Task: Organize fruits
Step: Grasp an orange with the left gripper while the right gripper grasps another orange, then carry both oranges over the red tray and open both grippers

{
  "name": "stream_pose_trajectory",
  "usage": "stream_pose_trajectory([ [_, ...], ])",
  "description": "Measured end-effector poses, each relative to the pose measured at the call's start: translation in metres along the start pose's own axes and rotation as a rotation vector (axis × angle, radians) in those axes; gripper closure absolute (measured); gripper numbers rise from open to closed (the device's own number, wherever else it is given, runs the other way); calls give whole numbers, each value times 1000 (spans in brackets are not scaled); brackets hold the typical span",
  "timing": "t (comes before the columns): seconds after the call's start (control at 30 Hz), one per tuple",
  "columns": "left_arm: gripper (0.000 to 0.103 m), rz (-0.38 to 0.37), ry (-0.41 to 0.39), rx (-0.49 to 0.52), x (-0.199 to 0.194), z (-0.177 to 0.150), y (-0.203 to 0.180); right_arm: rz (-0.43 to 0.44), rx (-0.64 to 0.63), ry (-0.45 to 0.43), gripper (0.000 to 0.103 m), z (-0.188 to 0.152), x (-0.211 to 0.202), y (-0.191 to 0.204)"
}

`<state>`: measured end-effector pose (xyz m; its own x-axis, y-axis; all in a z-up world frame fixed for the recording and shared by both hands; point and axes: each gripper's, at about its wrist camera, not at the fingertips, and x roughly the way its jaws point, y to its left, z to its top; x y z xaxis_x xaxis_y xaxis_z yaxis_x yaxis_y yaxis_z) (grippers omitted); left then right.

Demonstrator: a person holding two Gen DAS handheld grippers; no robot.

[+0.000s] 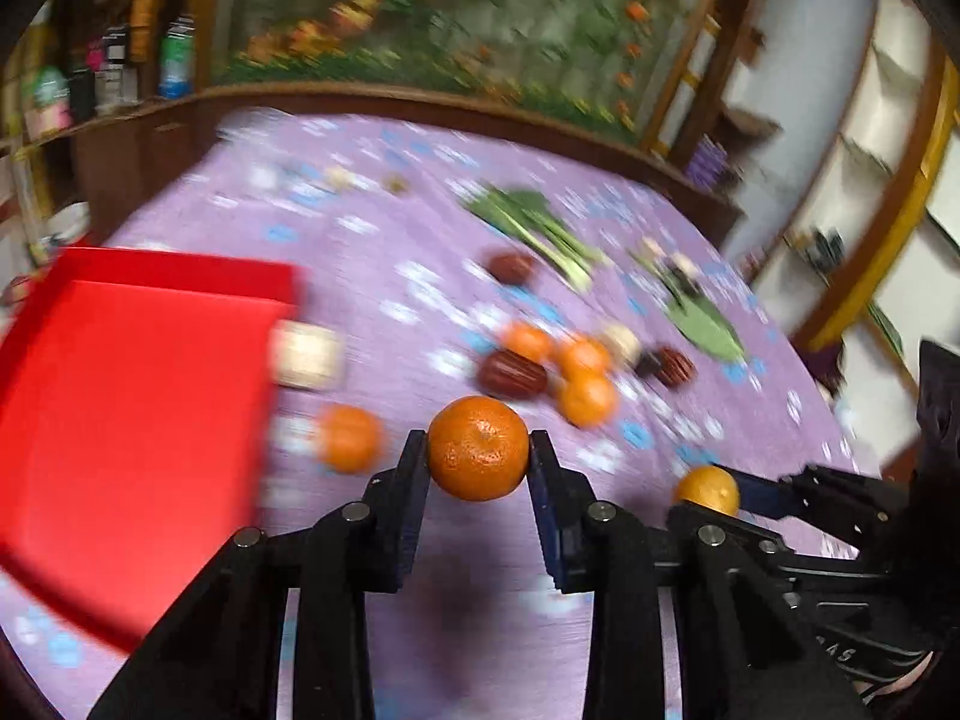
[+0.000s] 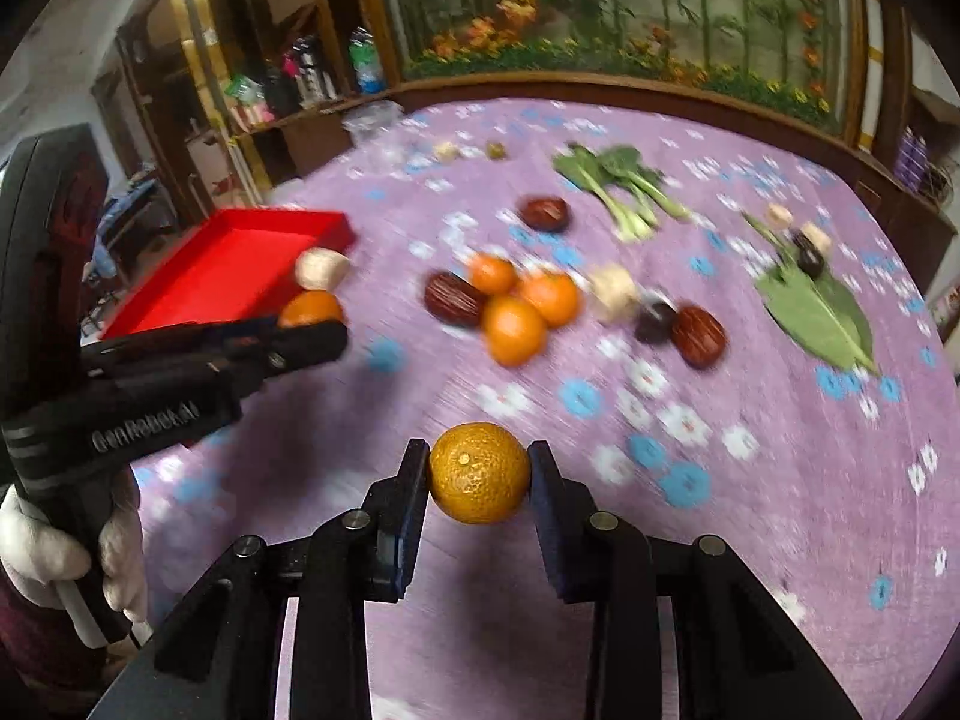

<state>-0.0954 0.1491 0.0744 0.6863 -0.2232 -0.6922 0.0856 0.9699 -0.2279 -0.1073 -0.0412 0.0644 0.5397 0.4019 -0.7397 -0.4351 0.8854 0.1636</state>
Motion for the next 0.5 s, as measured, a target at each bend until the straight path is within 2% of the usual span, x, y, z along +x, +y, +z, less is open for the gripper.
stream_pose_trajectory([
  [0.13,71,119,-65,-94,-31,4,55,83,-19,-26,67,21,3,32],
  [0.3,71,302,-95,-170,-41,0,113,188,-63,-18,67,47,26,86],
  [0.37,71,353,-91,-191,-41,-3,130,211,-88,-4,67,54,40,107],
  [0.5,71,406,-88,-200,-40,-6,149,256,-115,46,67,63,71,144],
])
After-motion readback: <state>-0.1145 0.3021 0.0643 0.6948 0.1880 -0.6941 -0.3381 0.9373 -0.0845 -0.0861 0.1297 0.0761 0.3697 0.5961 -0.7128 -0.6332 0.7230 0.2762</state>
